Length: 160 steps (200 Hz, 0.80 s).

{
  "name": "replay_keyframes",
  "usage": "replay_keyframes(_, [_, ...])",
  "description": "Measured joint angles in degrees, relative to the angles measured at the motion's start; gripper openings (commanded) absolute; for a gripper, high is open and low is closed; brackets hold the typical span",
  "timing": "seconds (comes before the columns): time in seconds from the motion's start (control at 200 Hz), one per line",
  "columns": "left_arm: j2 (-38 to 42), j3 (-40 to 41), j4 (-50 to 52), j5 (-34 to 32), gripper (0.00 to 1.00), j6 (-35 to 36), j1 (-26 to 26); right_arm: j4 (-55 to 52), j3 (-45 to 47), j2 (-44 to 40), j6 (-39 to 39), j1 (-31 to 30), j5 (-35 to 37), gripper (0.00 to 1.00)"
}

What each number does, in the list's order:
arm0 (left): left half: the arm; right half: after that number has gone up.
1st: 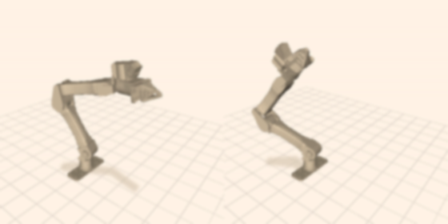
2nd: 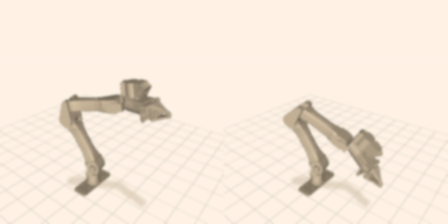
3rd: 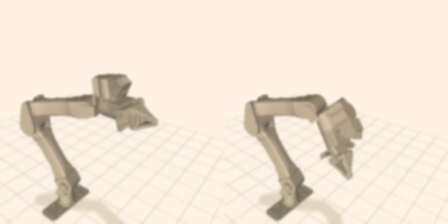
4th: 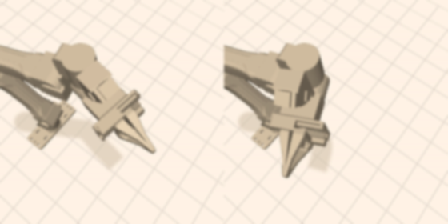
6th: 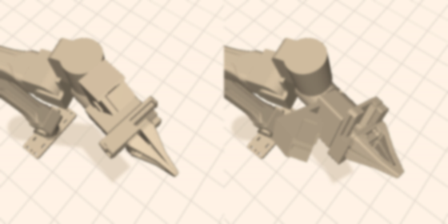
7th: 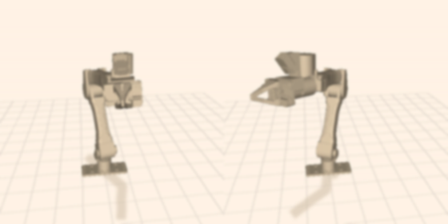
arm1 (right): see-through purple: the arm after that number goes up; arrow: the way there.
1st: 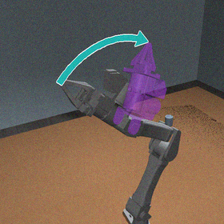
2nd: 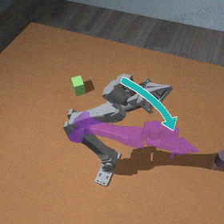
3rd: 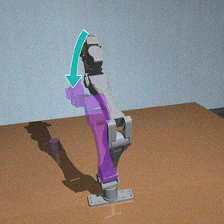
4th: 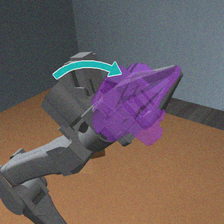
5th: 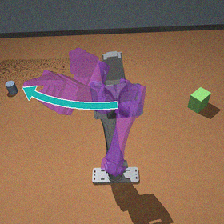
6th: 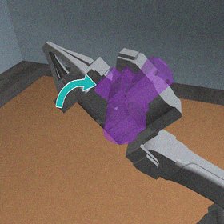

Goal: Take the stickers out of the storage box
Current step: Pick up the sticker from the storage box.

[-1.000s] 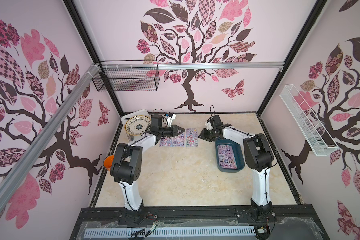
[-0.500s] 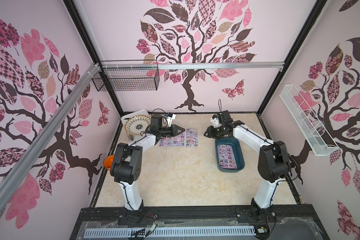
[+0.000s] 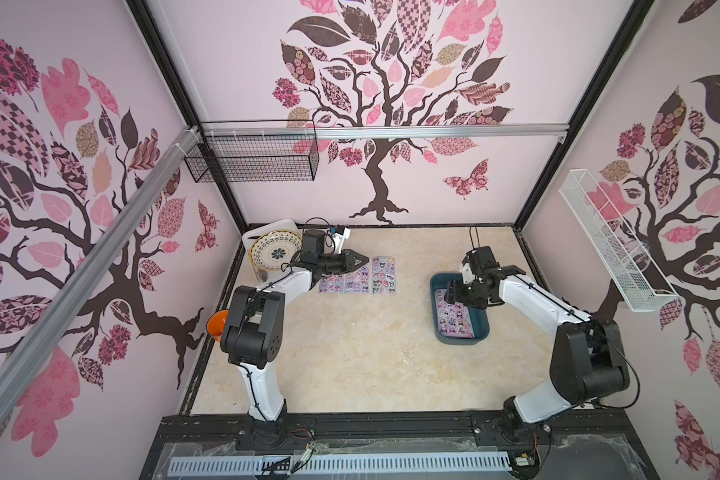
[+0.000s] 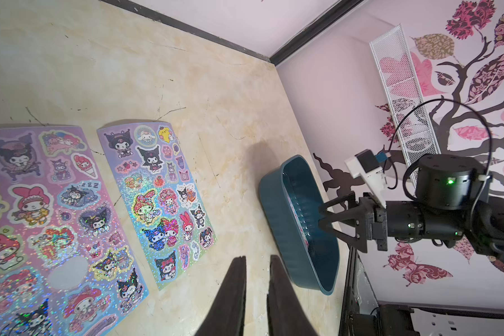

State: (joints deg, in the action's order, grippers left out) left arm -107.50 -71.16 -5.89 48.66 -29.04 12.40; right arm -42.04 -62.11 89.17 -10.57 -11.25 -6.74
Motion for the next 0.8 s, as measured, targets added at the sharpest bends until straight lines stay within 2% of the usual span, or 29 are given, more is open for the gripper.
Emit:
replay_keyframes(0.225, [0.00, 0.00, 0.07, -0.52, 0.21, 0.04, 0.74, -0.50, -2.10, 4.55, 0.59, -0.94, 2.21, 0.86])
replay_keyframes(0.315, [0.02, 0.00, 0.39, -0.70, 0.21, 0.44, 0.90, -0.74, -3.85, 7.82, 0.85, -1.40, 3.52, 0.95])
replay_keyframes(0.475, [0.96, 0.00, 2.03, -1.55, 0.21, 1.36, 0.92, -1.77, -6.60, 13.38, 1.03, -1.70, 5.25, 0.96])
replay_keyframes(0.8, [1.92, 0.00, 2.36, -2.05, 0.21, 2.10, 0.92, -3.04, -9.35, 18.29, 1.22, -2.64, 6.38, 0.96])
